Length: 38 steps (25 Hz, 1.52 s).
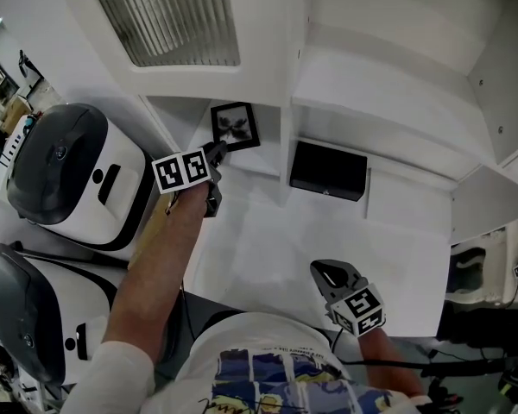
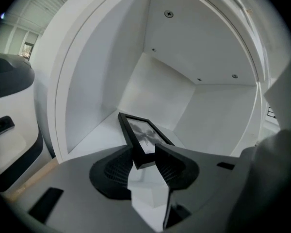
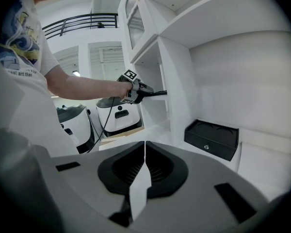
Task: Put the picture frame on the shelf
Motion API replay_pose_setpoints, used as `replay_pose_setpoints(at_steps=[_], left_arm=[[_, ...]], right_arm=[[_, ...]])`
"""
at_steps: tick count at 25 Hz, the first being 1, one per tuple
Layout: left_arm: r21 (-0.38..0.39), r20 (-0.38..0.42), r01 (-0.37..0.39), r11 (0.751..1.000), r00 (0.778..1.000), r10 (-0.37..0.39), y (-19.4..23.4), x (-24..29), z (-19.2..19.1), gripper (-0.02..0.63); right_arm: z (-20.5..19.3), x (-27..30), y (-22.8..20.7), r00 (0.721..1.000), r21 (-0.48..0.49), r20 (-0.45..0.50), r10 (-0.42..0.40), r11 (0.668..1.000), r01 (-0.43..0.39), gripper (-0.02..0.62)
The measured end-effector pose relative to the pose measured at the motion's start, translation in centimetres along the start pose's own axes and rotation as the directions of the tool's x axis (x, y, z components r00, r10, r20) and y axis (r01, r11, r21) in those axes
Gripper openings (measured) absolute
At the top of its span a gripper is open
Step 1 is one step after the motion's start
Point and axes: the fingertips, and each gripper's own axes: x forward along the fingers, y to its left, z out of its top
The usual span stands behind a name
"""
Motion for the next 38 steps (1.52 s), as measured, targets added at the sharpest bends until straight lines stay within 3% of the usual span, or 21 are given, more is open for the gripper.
replay_pose_setpoints(at_steps=[7,21,38], left_arm=[[0.078,0.013,-0.030,0.996,0.999,0.029,0.2,-0.3,0.3,0.153],[0.106,0.051,-0.007,0.994,0.999,0.002,0.5,-4.2,0.5,0.147],[0.158,0.049,0.054,0.986,0.997,-0.063,1.5,-14.0,-2.5,0.046]], right_arm=[[0.0,0.1,0.3,1.000,-0.007,-0.003,-0.008,1.000,0.008,0.028],[0.6,1.0,2.7,1.000,-0.040,-0.017,0.007,0.999,-0.008,0.028],[1.0,1.9,10.1,1.000,-0.074,-0.018,0.003,0.997,-0.005,0.028]])
